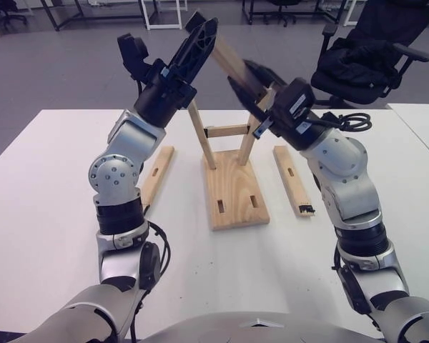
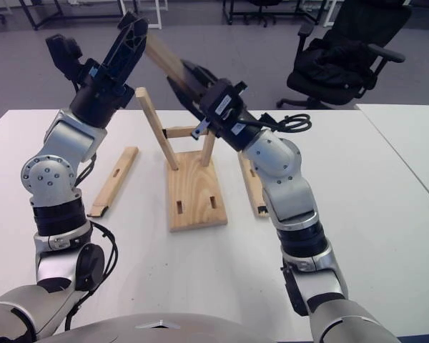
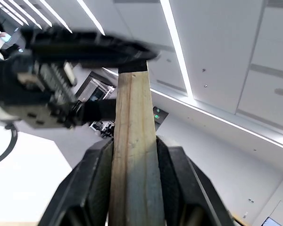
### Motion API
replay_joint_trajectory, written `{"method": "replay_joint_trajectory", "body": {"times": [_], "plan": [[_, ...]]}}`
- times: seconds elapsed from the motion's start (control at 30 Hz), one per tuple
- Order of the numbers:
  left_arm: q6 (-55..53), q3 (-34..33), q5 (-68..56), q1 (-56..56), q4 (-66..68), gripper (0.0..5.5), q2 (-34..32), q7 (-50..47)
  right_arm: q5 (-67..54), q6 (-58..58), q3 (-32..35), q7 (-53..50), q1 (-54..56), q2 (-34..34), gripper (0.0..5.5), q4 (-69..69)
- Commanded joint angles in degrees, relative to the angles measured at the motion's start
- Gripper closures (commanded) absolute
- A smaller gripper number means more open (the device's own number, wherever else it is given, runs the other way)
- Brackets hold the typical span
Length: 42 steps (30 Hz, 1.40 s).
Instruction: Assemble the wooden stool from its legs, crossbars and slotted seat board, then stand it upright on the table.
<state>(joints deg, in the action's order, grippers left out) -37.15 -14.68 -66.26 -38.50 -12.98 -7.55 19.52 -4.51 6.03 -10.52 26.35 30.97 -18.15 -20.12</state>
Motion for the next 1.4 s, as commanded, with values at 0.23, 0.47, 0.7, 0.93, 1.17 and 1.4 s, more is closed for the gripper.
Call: {"method": "replay_joint_trajectory", "body": {"times": [0.23, 0.47, 0.7, 0.93, 1.17, 1.4], "plan": [[0.6, 0.6, -0.2, 3.8, -1.6, 3.91, -1.2, 0.8, -0.7, 0.9, -0.1, 2.9, -0.3, -0.4, 4.2, -0.4], [0.1, 0.7, -1.7, 5.3, -3.5, 5.07, -2.0, 2.2, -2.2, 1.5, 0.5, 4.0, -0.6, -0.4, 4.2, -1.2], [0.6, 0.2, 0.7, 7.9, -5.4, 5.09, -3.9, 0.3, -3.0, 3.8, -0.3, 5.2, -2.5, -1.1, 3.2, -2.7], [7.0, -9.9, 12.8, 28.8, 1.9, 5.09, -16.5, 8.4, 0.6, -0.5, 3.4, 3.0, -11.9, -4.1, 2.16, 3.6], [17.0, -10.9, 22.2, 22.0, 25.2, 5.09, -16.5, 10.9, 3.9, -8.0, 3.1, 0.6, -16.1, -2.8, 2.16, 16.3], [22.5, -11.2, 25.5, 19.1, 34.5, 5.09, -15.4, 12.7, 3.9, -10.4, 3.6, 0.1, -18.1, -1.7, 2.16, 20.5]]}}
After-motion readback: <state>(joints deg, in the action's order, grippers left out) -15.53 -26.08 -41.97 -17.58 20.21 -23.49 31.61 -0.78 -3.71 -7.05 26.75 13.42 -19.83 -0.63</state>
